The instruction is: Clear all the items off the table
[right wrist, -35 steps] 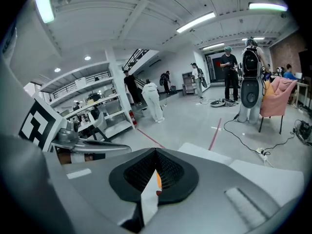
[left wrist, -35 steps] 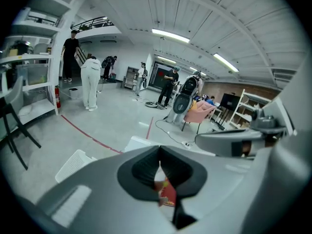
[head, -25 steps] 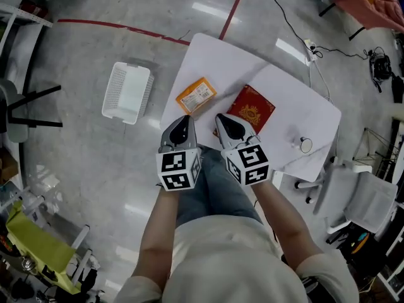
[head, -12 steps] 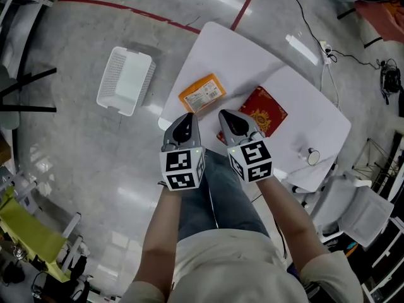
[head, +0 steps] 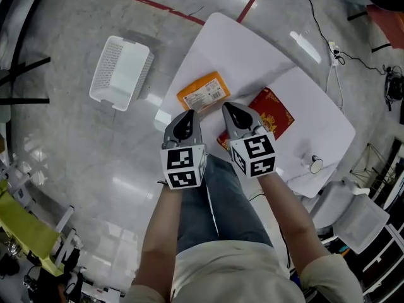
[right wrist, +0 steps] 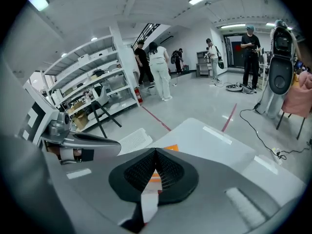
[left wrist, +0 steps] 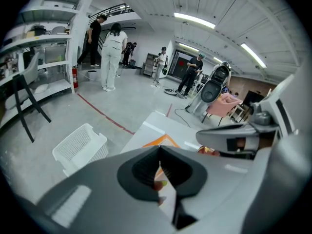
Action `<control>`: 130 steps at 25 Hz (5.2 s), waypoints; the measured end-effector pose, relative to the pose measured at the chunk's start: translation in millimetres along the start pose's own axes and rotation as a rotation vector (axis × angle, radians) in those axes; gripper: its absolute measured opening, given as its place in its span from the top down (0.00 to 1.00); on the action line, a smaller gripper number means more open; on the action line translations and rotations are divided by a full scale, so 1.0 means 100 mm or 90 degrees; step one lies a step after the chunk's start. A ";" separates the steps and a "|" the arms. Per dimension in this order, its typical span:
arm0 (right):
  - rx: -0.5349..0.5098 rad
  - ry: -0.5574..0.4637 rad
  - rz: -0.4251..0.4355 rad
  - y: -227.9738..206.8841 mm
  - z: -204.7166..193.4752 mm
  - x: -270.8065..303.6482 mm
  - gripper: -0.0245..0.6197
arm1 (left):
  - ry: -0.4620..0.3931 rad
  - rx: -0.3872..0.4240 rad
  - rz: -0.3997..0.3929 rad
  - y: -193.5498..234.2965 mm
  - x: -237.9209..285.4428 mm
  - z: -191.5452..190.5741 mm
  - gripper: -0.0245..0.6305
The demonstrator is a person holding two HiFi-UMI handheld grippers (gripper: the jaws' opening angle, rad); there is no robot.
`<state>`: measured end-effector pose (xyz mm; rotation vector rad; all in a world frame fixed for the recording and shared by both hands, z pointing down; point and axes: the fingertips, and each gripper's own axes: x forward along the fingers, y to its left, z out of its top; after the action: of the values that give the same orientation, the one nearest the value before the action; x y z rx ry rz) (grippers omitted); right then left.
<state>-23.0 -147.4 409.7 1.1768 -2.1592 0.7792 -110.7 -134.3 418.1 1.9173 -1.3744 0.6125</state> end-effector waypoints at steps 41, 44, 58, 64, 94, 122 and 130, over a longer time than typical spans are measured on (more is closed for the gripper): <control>-0.001 0.130 0.085 -0.50 -0.50 1.14 0.52 | 0.097 -0.144 0.027 0.45 0.96 -0.65 0.43; 0.005 0.136 0.100 -0.51 -0.52 1.18 0.52 | 0.104 -0.151 0.026 0.44 0.99 -0.66 0.43; 0.006 0.130 0.119 -0.44 -0.54 1.13 0.63 | 0.098 -0.135 0.062 0.40 0.94 -0.65 0.48; 0.014 0.116 0.112 -0.49 -0.48 1.05 0.64 | 0.080 -0.136 0.064 0.34 0.91 -0.56 0.50; 0.030 0.043 0.058 0.20 0.00 1.21 0.67 | 0.019 -0.116 0.032 1.05 0.56 -0.21 0.52; -0.027 0.076 0.106 1.67 0.57 2.50 0.68 | -0.001 -0.184 0.076 3.01 0.27 -0.05 0.52; -0.045 0.093 0.126 1.97 0.59 2.85 0.68 | 0.001 -0.201 0.096 3.44 0.26 -0.12 0.52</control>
<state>-336.9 -256.5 525.3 0.8524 -2.1837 0.8368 -426.7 -211.1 534.0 1.5742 -1.5248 0.4361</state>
